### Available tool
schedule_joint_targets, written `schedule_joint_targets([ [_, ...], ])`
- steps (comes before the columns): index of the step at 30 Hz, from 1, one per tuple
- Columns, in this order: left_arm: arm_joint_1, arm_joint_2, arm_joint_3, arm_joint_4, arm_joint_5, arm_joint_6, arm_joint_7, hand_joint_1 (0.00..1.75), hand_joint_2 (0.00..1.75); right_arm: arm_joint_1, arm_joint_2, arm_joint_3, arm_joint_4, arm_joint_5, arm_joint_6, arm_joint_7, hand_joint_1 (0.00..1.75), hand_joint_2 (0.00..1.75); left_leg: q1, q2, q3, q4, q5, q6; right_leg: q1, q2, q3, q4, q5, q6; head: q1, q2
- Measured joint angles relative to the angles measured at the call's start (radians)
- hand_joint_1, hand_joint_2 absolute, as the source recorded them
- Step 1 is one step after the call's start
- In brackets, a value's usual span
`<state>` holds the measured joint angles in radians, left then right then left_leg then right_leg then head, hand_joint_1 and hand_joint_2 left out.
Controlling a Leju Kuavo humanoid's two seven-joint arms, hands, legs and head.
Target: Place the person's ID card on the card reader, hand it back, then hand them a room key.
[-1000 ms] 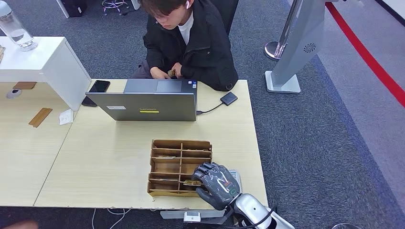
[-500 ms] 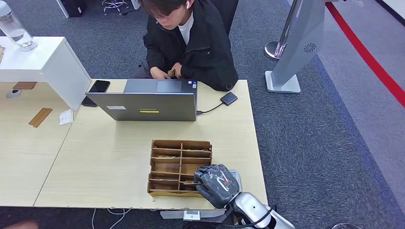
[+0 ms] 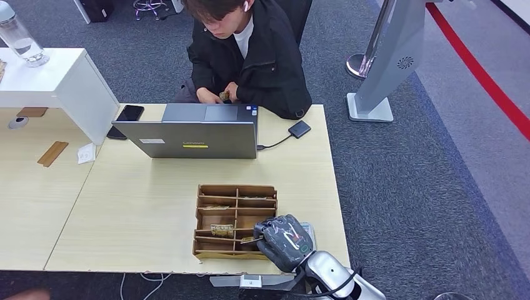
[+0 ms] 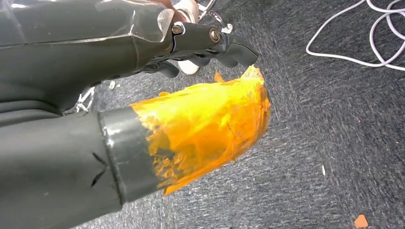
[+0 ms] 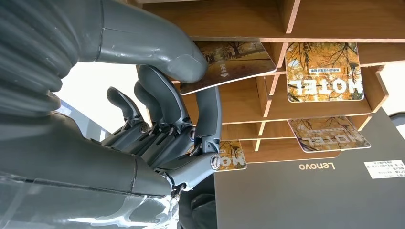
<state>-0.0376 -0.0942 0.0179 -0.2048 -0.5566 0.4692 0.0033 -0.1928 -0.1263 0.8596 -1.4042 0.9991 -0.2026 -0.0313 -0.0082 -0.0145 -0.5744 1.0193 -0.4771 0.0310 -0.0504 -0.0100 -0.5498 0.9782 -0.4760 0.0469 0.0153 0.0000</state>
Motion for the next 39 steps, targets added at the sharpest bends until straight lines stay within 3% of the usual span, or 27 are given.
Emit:
schedule_joint_targets([
  [8, 0.0, 0.0, 0.0, 0.0, 0.0, 0.0, 0.0, 0.0, 0.0, 0.0, 0.0, 0.0, 0.0, 0.0, 0.0, 0.0, 1.56, 1.75, 0.0, 0.0, 0.0, 0.0, 0.0, 0.0, 0.0, 0.0, 0.0, 0.0, 0.0, 0.0, 0.0, 0.0],
  [19, 0.0, 0.0, 0.003, 0.0, 0.001, 0.001, -0.002, 0.0, 0.0, 0.006, 0.0, -0.002, -0.015, -0.013, -0.037, -0.003, 1.75, 1.75, 0.0, 0.0, 0.0, 0.0, 0.0, 0.0, 0.0, 0.0, 0.0, 0.0, 0.0, 0.0, 0.0, 0.0],
  [39, 0.006, 0.0, 0.049, 0.0, 0.009, 0.009, -0.01, 0.0, 0.0, 0.09, -0.019, -0.158, -0.308, -0.067, -0.23, -0.109, 1.75, 1.75, 0.0, 0.0, 0.0, 0.0, 0.0, 0.0, 0.0, 0.0, 0.0, 0.0, 0.0, 0.0, 0.0, 0.0],
])
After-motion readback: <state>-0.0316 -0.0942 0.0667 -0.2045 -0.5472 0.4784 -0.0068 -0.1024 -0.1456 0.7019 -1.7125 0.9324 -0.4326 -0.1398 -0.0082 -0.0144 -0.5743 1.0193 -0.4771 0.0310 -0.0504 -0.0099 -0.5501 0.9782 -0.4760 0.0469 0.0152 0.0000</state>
